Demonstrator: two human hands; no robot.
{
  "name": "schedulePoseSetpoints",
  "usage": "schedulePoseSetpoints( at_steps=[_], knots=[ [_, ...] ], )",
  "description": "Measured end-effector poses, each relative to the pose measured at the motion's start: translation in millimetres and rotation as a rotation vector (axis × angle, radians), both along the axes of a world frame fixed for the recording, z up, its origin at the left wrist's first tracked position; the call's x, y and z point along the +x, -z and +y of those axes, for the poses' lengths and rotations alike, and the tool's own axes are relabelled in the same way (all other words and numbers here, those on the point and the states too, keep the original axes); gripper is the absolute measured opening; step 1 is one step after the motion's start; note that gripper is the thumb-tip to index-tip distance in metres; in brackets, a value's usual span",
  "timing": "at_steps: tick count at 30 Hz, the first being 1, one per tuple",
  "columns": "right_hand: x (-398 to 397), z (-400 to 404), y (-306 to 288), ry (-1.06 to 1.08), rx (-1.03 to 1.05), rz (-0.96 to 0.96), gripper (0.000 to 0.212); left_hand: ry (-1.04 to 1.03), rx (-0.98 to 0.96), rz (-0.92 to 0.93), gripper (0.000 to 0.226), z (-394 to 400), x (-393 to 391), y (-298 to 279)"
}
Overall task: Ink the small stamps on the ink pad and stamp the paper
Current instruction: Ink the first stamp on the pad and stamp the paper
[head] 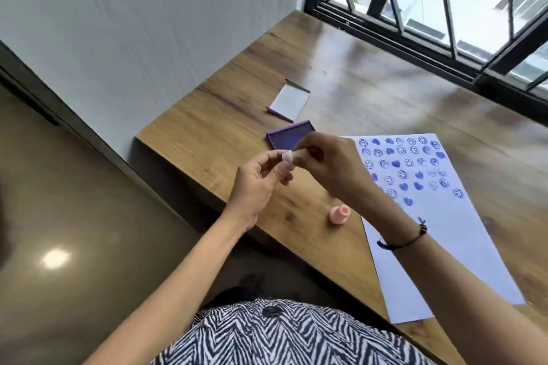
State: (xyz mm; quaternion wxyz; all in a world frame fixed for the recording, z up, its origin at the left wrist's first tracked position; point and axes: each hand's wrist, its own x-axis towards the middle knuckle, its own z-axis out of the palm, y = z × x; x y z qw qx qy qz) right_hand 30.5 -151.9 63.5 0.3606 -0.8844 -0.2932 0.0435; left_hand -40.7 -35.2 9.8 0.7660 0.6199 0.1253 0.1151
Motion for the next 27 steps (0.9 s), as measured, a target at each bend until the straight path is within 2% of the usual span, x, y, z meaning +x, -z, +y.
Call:
schedulePoseSetpoints(
  at_steps=[3, 5, 7, 9, 12, 16, 18, 22, 27],
  knots=[
    [0, 2, 1, 0.006, 0.016, 0.073, 0.003, 0.016, -0.123, 0.015, 0.023, 4, -1, 1],
    [5, 4, -2, 0.009, 0.046, 0.130, 0.005, -0.037, -0.203, 0.026, 0.007, 7, 1, 4],
    [13, 9, -8, 0.033, 0.040, 0.093, 0.006, -0.114, -0.265, 0.035, 0.011, 13, 2, 7],
    [20, 14, -14, 0.025, -0.029, 0.023, 0.007, -0.106, -0.269, 0.031, 0.005, 17, 1, 8],
    [22, 19, -16, -0.006, -0.044, 0.045, 0.009, -0.092, -0.154, 0.024, 0.018, 17, 4, 5],
    [14, 20, -11, -0.029, -0.048, 0.089, 0.007, -0.098, -0.053, 0.037, 0.008, 11, 10, -1],
    [14, 18, -9, -0.017, -0.028, 0.080, 0.006, -0.093, -0.092, 0.032, 0.005, 9, 11, -2],
    [15, 15, -6, -0.024, 0.003, 0.043, 0.008, -0.059, -0.185, 0.037, 0.017, 8, 15, -4],
    [34, 5, -11, 0.049, 0.125, 0.045, 0.016, -0.102, -0.364, 0.042, 0.008, 17, 11, 3]
  ],
)
